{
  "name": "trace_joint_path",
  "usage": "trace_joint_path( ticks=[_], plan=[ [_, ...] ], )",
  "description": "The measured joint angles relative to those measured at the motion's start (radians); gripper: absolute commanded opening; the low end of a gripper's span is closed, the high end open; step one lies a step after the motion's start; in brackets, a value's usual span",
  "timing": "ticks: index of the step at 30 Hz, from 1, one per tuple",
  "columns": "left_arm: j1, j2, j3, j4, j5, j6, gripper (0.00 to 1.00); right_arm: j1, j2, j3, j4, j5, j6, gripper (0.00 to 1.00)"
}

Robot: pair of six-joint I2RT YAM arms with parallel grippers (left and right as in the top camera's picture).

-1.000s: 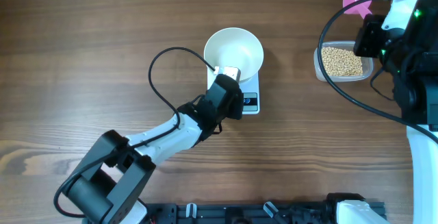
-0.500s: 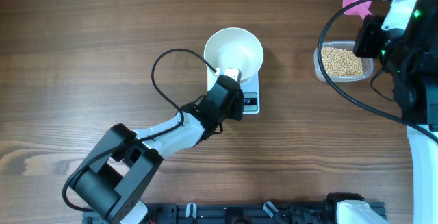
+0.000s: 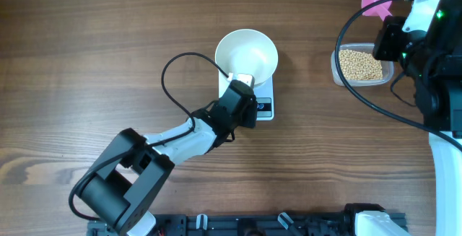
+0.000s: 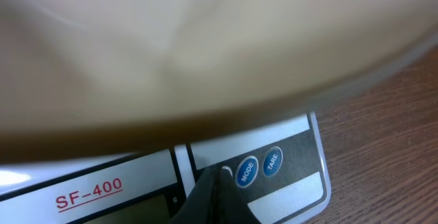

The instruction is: Scoop item into bowl and weigh 150g on scale

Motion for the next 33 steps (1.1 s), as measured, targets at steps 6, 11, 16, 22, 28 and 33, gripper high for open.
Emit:
trace_joint_path(
  ticks=[6, 11, 16, 22, 28, 33],
  plan=[
    [-0.007, 0.0, 0.0, 0.0, 0.012, 0.0, 0.04, 0.0, 0.0, 0.0, -0.007, 0.0, 0.0, 0.04],
    [-0.007, 0.0, 0.0, 0.0, 0.015, 0.0, 0.04, 0.0, 0.0, 0.0, -0.011, 0.0, 0.0, 0.05],
    [-0.008, 0.006, 0.0, 0.002, 0.005, 0.0, 0.04, 0.0, 0.0, 0.0, -0.011, 0.0, 0.0, 0.04],
    [-0.008, 0.006, 0.0, 0.003, -0.005, 0.0, 0.04, 0.0, 0.0, 0.0, -0.015, 0.0, 0.0, 0.04],
    [-0.008, 0.006, 0.0, 0.003, -0.008, 0.0, 0.04, 0.0, 0.0, 0.0, -0.015, 0.0, 0.0, 0.04],
    [-0.008, 0.006, 0.0, 0.003, -0.008, 0.0, 0.04, 0.0, 0.0, 0.0, -0.015, 0.0, 0.0, 0.04]
  ],
)
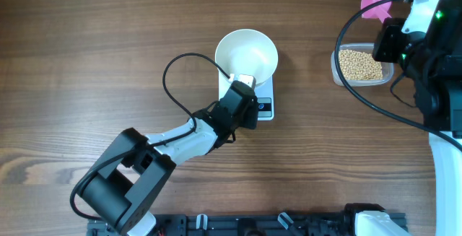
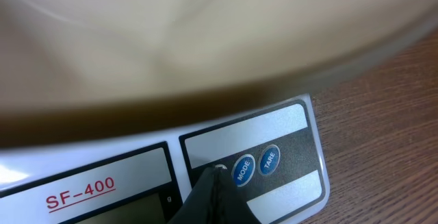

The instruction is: Scoop item into bowl and weigh 150g on scale

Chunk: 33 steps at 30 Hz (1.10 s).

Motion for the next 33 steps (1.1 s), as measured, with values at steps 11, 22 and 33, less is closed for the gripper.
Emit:
trace_joint_path(
  ticks=[11, 22, 33],
  plan=[
    [0.0, 0.016, 0.011, 0.006, -0.004, 0.0, 0.04, 0.0, 0.0, 0.0, 0.0, 0.0, 0.0, 0.04],
    [0.0, 0.016, 0.023, -0.03, -0.004, 0.0, 0.04, 0.0, 0.0, 0.0, 0.0, 0.0, 0.0, 0.04],
    [0.0, 0.016, 0.024, -0.032, -0.007, 0.0, 0.04, 0.0, 0.0, 0.0, -0.021, 0.0, 0.0, 0.04]
  ],
)
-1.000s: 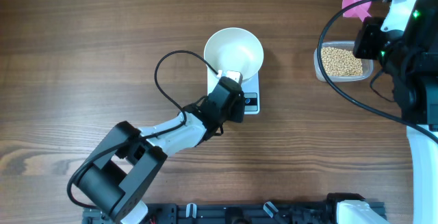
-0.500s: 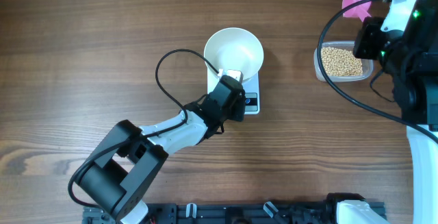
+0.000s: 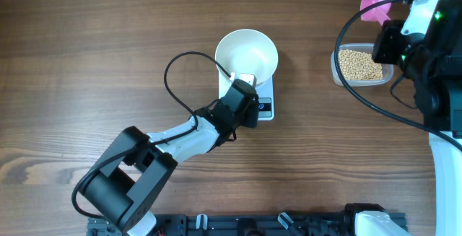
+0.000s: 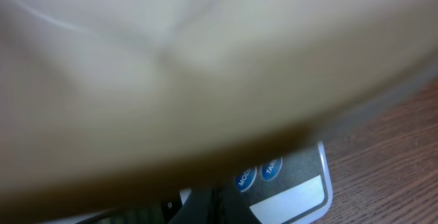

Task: Scoop item into bowl and weigh 150g on scale
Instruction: 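Retract the left gripper left away from the scale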

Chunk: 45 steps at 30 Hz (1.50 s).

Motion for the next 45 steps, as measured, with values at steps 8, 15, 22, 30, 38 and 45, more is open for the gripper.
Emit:
trace_joint_path(
  ticks=[8, 15, 22, 30, 38, 45],
  plan=[
    [-0.001, 0.0, 0.0, 0.0, -0.001, 0.0, 0.04, 0.0, 0.0, 0.0, 0.0, 0.0, 0.0, 0.04],
    [-0.001, -0.116, -0.023, -0.076, -0.008, 0.0, 0.08, 0.0, 0.0, 0.0, -0.006, 0.0, 0.0, 0.04],
    [0.021, -0.632, -0.021, -0.231, -0.032, 0.006, 0.33, 0.0, 0.0, 0.0, -0.017, 0.0, 0.0, 0.04],
    [0.292, -0.973, -0.019, -0.626, -0.311, 0.011, 1.0, 0.0, 0.0, 0.0, -0.076, -0.003, 0.0, 0.04],
    [0.46, -1.011, -0.019, -0.771, -0.382, 0.008, 1.0, 0.0, 0.001, 0.0, -0.101, -0.026, 0.001, 0.05],
    [0.462, -0.985, -0.019, -0.781, -0.382, 0.008, 1.0, 0.0, 0.001, 0.0, -0.093, -0.03, -0.016, 0.04]
  ],
)
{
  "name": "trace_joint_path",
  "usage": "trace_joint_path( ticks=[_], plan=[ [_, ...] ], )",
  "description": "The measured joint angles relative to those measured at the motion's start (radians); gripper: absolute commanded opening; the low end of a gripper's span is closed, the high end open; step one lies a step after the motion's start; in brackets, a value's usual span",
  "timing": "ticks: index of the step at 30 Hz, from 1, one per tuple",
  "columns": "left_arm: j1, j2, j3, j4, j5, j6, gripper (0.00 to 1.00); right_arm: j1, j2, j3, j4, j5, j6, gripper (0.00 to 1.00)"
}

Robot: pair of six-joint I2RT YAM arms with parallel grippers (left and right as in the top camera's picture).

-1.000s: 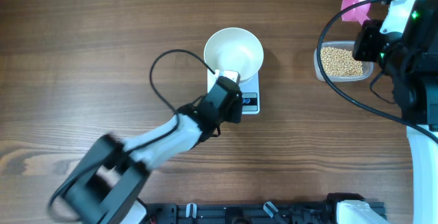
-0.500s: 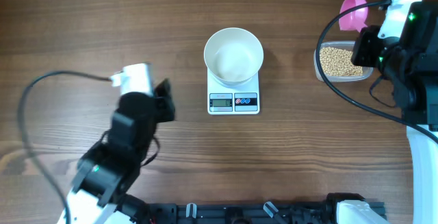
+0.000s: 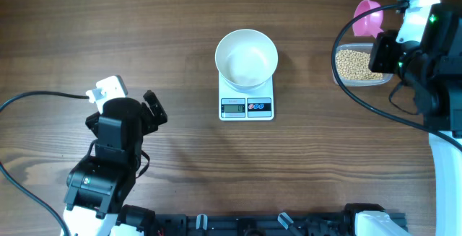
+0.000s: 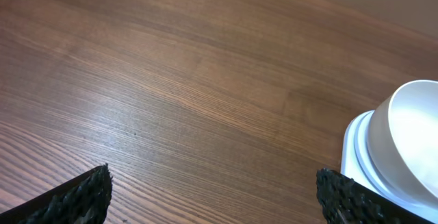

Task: Scoop item into bowl and weigh 150g on scale
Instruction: 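Retract the left gripper left away from the scale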

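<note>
A white bowl [image 3: 247, 55] [image 4: 414, 138] stands empty on the white scale [image 3: 247, 107] [image 4: 354, 152] at the table's middle. My left gripper [image 3: 123, 113] [image 4: 215, 196] is pulled back to the left of the table, well clear of the scale. It is open wide, with only bare wood between its black fingertips [image 4: 85, 191]. At the right, my right gripper [image 3: 386, 47] is shut on the handle of a pink scoop [image 3: 367, 16]. The scoop hangs over the far left corner of a clear tub of yellow-tan grains [image 3: 359, 64].
The left arm's black cable [image 3: 40, 99] runs off the left edge. The right arm's black cables [image 3: 361, 95] loop round the tub on its left and near sides. The arm mounts line the front edge.
My left arm has left the scale's buttons and now sits at the table's left with its gripper open. The pink scoop is lower and further left, over the tub's corner.
At all three earlier moments my left gripper was shut, its tip on the scale's front panel beside the MODE and TARE buttons, under the bowl's rim. The right gripper held the pink scoop above the tub. Now the left arm is withdrawn and open, and the scoop has come down.
</note>
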Motion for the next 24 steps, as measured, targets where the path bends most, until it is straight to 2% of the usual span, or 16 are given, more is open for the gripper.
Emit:
trace_joint_path(
  ticks=[14, 24],
  plan=[
    [0.0, 0.09, 0.0, 0.0, 0.0, 0.0, 1.0, 0.0, 0.007, 0.0, 0.002, 0.0, -0.055, 0.04],
    [0.0, 0.203, 0.0, 0.0, 0.0, 0.0, 1.0, 0.0, 0.007, 0.0, -0.001, 0.0, 0.082, 0.04]
  ],
)
